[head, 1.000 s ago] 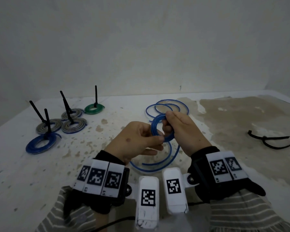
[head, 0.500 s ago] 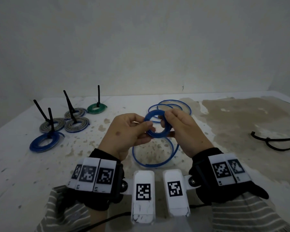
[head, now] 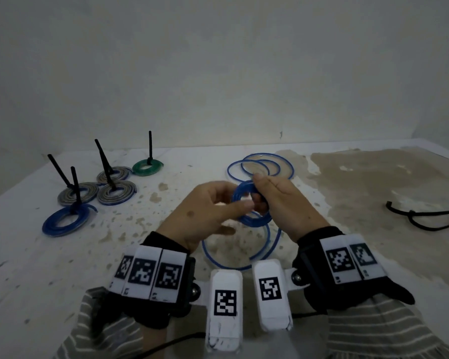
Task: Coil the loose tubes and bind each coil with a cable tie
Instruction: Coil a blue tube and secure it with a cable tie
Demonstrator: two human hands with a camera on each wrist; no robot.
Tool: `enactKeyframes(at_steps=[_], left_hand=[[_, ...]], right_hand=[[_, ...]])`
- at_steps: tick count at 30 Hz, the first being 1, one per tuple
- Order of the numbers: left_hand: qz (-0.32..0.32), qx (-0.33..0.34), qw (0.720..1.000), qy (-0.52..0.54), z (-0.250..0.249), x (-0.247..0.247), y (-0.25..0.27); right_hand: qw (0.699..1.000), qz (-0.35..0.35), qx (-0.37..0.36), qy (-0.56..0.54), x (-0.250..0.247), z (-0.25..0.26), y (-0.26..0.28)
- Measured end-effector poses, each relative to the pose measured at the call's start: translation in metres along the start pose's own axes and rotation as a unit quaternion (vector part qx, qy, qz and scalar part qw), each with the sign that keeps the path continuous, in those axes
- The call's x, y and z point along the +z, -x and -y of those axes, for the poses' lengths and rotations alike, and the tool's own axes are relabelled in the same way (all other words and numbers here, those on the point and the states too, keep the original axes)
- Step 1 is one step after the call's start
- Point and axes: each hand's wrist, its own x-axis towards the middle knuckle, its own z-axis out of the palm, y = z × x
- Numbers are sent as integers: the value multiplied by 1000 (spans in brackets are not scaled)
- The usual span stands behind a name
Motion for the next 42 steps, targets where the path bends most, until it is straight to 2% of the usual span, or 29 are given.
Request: enactKeyframes(at_steps=[2,5,12,16,21,25,27,30,35,39,42], left_hand=[[-28,40,998,38,-2,-5,0],[-29,70,997,-4,-1,-9,0],[16,60,997,-39,-1,-5,2],[-38,80,996,27,-1,-4,2],[-130,113,978,121,-2,-5,-1],[-153,135,965,166,-3,1,-3],[-142,136,963,184,-3,3,-3],[-88,109,975,170,-4,2,-2],[-41,64,996,40,-3,-6,1],[-11,40,999,-29,-6,-14,5],[44,8,993,-107,-8,-14,8]], right_hand=[[999,37,1,23,2,1,2],[997,53,0,50,6,0,3],[996,34,-13,80,6,2,6],[999,-3,-25,48,7,3,4],[998,-50,-23,-25,8,0,-2],[995,-64,-2,-80,10,2,-2],[993,-61,-1,-99,8,2,-2],[994,-62,-25,-83,3,2,-3],[995,6,-50,85,-5,-2,-1],[989,70,-36,126,-4,1,2],[983,88,-44,153,-1,3,4]])
